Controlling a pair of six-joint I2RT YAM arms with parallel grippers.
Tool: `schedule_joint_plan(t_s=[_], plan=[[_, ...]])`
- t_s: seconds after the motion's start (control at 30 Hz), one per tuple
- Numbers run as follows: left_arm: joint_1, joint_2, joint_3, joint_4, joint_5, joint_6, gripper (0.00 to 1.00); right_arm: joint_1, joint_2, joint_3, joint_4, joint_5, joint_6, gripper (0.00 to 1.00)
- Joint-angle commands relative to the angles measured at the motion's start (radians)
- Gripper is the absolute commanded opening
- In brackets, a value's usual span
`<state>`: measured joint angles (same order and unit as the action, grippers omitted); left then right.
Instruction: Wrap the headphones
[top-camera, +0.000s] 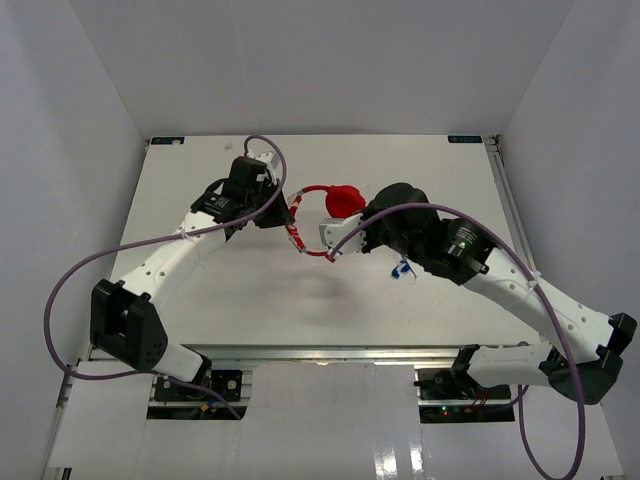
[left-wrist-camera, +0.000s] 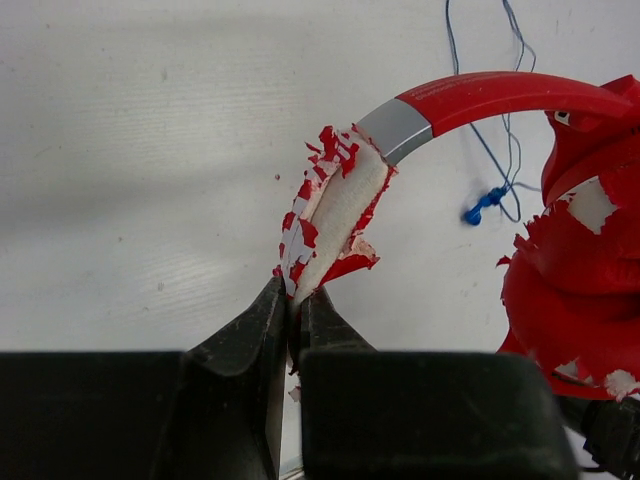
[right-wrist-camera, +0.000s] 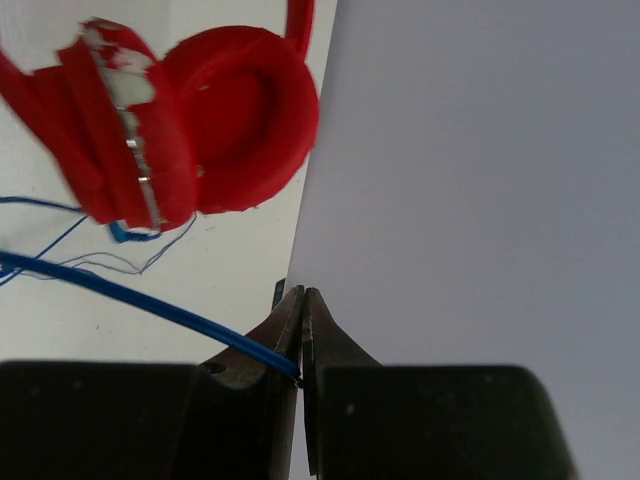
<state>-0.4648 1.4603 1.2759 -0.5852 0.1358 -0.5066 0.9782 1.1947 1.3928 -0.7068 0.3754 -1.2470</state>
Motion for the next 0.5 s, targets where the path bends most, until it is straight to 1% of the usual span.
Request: schedule_joint_plan(t_s=[0.0,0.2,0.3,0.47], plan=[[0.000,-0.115,-0.068,0.069,0.135,0.106,0.00,0.003,0.048,0.083,0.119,0.083,-0.050,0.08],[0.000,-0.209,-0.198,0.131,0.268,0.204,0.00,-0.008,0.099,0.080,0.111,0.040,-0.015,0.08],[0.000,-0.259,-0.239,0.154,0.301,0.223,0.00,-0.015,0.120,0.104,0.092,0.005,0.015,0.08],[-0.002,-0.286,-0.271,0.175,0.350,0.213,0.00,-0.018,0.168,0.176,0.022,-0.122,0.114,0.08]])
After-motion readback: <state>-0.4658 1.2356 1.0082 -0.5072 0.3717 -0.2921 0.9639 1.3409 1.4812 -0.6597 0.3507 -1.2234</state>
